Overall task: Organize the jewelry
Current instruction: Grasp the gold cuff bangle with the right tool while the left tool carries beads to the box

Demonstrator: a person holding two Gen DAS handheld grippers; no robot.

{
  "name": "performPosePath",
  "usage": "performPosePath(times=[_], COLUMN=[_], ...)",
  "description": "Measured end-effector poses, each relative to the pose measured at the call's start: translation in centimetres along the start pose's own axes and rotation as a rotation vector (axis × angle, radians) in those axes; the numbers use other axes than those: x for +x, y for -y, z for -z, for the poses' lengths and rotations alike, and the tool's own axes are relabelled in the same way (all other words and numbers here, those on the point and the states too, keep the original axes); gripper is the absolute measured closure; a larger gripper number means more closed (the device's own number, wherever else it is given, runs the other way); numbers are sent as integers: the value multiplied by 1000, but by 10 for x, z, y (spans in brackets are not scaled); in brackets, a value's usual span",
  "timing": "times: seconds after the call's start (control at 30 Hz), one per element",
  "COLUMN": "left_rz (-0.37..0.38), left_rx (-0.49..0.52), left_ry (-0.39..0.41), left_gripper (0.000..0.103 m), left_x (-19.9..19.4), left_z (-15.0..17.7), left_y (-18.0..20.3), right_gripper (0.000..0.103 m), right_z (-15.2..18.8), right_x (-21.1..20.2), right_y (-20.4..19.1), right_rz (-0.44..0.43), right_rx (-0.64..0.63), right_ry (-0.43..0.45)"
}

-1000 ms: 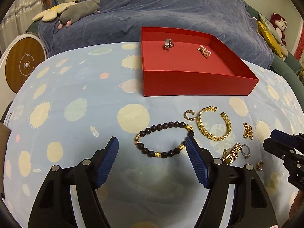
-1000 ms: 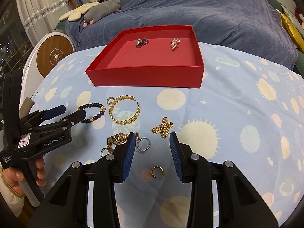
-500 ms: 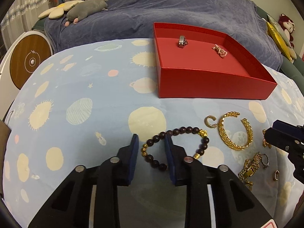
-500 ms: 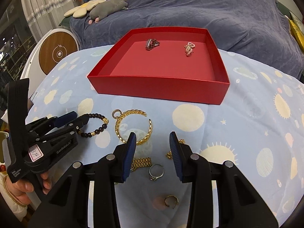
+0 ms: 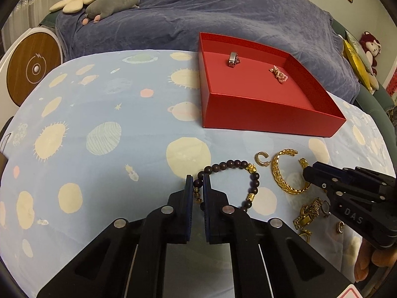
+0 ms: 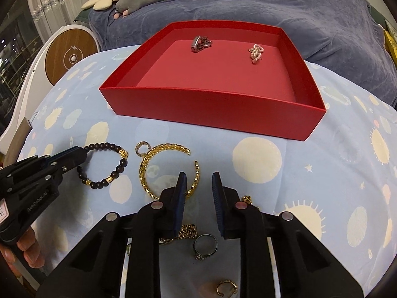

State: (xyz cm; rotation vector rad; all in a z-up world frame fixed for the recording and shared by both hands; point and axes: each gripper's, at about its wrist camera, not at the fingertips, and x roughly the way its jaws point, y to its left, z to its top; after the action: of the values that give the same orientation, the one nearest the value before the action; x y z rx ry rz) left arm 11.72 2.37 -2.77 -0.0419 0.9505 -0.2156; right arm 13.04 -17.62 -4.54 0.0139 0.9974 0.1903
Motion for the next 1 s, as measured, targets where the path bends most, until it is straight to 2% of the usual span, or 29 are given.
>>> performPosePath(times=[0.17, 0.3, 0.5, 0.77, 1.0], left_rz=[43, 57, 82, 132, 169], left_rx=[-4, 9, 11, 42, 72], left_ry=[18, 31, 49, 110, 190], left_gripper=[98, 98, 98, 98, 98], left_x=[-15, -25, -36, -65, -87], left_z=[-2, -3, -5, -17, -61], left_y=[2, 7, 10, 22, 39], right_gripper=[88, 100, 100, 100, 100], right_z=[1, 1, 3, -4, -28], right_x=[2, 1, -8, -47, -83], right_y=[-3, -2, -5, -2, 26], right_rz=[8, 3, -16, -43, -44], right_rx=[-13, -14, -14, 5, 59], right_ry=[5, 5, 17, 102, 174])
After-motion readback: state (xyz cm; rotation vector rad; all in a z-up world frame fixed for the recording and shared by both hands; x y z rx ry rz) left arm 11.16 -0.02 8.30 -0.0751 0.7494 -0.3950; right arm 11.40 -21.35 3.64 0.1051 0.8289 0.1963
